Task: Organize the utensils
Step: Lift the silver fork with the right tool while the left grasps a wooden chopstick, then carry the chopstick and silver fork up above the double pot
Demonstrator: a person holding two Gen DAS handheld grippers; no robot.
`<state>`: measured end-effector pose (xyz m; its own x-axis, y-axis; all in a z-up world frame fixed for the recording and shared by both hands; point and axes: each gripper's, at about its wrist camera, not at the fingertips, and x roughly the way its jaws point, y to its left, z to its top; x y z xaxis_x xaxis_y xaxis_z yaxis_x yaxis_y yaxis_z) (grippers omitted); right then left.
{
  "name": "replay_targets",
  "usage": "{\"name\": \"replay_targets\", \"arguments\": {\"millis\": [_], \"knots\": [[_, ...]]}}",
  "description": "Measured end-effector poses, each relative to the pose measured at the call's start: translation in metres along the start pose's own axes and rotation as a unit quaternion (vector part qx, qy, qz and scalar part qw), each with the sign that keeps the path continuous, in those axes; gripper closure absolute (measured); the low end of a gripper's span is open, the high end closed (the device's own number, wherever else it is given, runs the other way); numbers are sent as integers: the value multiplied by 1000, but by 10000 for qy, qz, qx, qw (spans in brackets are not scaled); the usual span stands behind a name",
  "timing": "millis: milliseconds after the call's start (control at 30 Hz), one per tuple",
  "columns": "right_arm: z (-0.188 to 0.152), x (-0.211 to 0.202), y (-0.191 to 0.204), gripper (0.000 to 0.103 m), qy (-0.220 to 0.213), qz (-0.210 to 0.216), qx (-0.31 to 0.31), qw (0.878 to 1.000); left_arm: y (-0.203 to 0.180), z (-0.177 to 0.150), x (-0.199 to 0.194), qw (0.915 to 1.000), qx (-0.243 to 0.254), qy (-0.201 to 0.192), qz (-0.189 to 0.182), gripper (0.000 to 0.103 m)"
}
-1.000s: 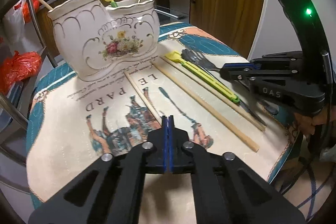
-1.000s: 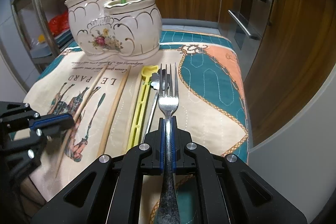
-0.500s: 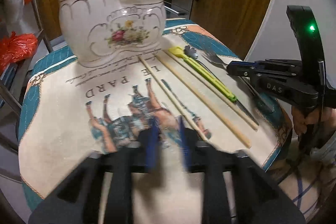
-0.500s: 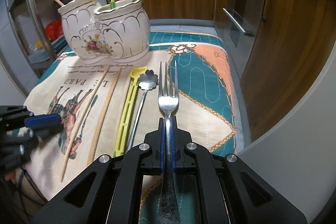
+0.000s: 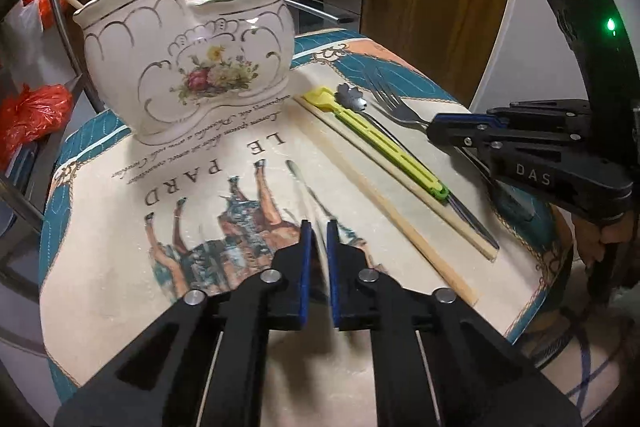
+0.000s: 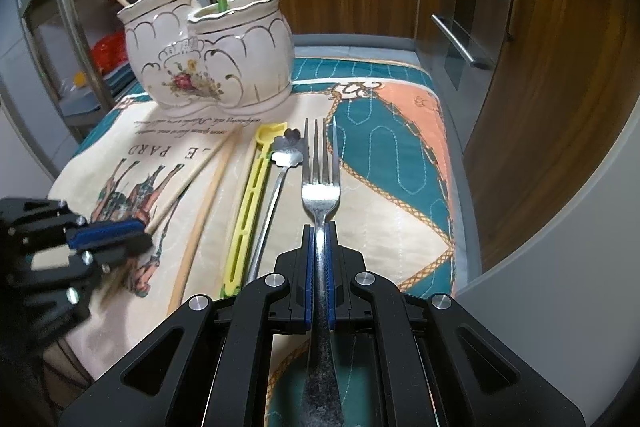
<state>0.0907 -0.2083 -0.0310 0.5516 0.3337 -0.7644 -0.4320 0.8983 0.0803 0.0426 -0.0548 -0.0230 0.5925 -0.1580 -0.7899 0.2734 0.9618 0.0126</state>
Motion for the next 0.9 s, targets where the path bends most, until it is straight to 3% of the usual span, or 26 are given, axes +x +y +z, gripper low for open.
{"name": "replay_targets", "arguments": {"millis": [233, 333, 500, 900], "knots": [[-3, -2, -1, 97, 125, 214, -93, 9997, 29, -4, -10, 9991, 296, 294, 11, 98], [-4, -2, -3, 97, 159, 264, -76, 9995, 41, -8, -10, 9993, 187, 319, 26, 98], [-5, -2, -3, 95, 160, 242, -68, 9996, 48, -11, -9, 9999, -70, 135, -51, 96], [-2, -5, 4, 97, -26, 72, -194, 9998, 44, -14, -6, 9994, -6, -342, 20, 98]]}}
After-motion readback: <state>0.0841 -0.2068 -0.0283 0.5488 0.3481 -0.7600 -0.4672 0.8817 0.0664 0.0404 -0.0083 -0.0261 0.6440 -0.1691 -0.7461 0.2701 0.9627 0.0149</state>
